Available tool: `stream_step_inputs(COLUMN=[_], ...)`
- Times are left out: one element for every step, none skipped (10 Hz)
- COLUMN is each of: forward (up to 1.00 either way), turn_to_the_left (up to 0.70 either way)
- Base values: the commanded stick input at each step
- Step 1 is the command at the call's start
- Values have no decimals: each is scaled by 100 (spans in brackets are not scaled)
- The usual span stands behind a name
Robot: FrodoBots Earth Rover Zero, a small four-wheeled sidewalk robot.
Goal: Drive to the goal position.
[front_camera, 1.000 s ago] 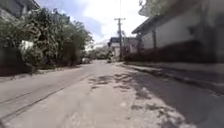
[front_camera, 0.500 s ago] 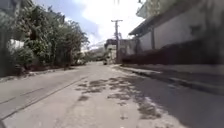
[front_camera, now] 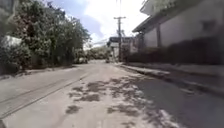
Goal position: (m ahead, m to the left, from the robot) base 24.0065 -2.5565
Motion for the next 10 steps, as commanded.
stream_step_inputs(forward=[100,100,100,100,100,100,100,100,100,100], turn_to_the_left=[-3,-14,-26,-22,-12,-2,-1,0,0,0])
